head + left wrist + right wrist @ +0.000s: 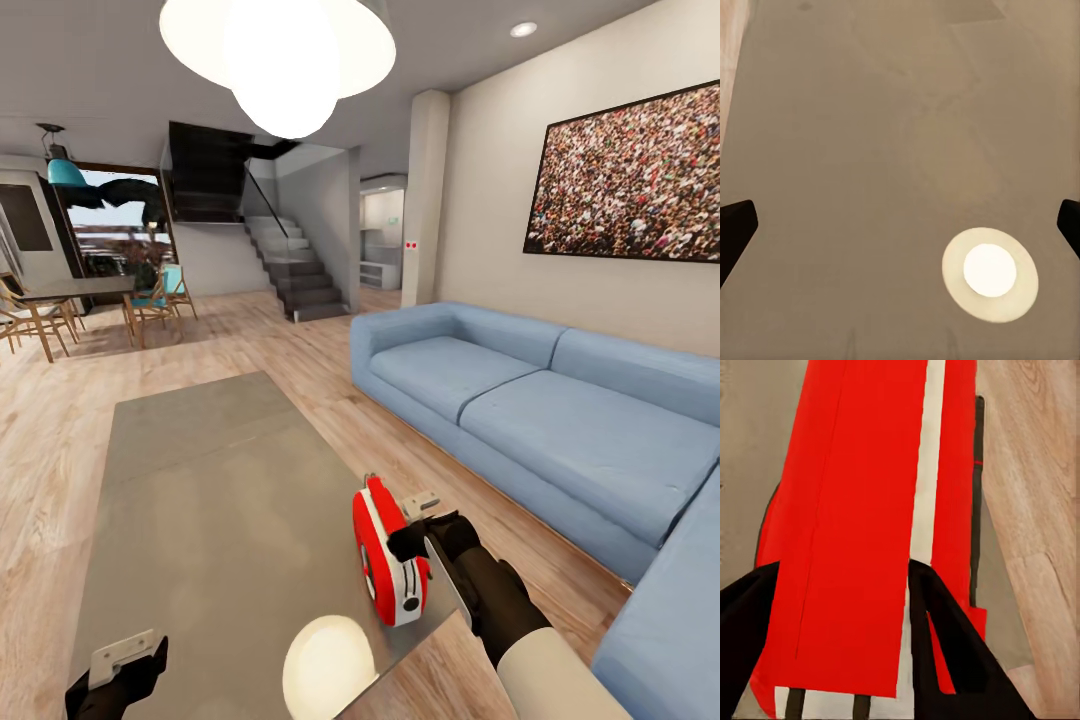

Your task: Turn on the radio receiver that's on the table in the living room.

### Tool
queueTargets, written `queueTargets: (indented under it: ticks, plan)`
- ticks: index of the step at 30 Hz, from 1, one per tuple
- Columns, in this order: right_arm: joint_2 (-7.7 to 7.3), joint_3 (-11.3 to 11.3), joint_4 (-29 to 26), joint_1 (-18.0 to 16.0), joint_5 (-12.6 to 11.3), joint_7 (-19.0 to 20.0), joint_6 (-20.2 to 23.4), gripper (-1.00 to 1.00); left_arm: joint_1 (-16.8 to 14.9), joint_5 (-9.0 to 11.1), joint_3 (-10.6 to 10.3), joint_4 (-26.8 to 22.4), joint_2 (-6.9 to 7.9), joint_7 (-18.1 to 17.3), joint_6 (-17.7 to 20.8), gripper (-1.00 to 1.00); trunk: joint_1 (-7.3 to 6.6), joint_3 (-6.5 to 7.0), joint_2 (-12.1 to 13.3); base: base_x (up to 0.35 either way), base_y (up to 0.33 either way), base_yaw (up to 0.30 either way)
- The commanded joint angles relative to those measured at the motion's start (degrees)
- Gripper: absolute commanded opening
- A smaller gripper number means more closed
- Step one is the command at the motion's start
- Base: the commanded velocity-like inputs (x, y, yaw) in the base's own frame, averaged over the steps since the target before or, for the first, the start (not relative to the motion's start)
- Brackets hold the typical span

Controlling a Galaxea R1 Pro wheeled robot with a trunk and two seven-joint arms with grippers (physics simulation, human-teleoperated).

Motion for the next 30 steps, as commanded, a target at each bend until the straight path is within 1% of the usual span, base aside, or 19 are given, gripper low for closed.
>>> queueTargets:
  ticks: [1,27,30]
  plan:
    - [0.00,0.02,0.03,0.02,-0.67,-0.01,0.04,-1.00,0.00,0.00,-0.02,0.00,0.00,0.00,0.00,1.00,0.00,-0.01,0.00,0.000,0.000,0.000]
    - [0.00,0.02,0.11,0.02,-0.58,-0.10,0.04,-1.00,0.00,-0.18,-0.04,0.00,0.18,0.09,-0.09,1.00,0.00,-0.01,0.00,0.000,0.000,0.000]
    - [0.00,0.02,0.11,0.02,-0.58,-0.08,0.04,-1.00,0.00,-0.18,-0.04,0.00,0.18,0.09,-0.09,1.00,-0.66,0.53,1.21,0.000,0.000,0.000]
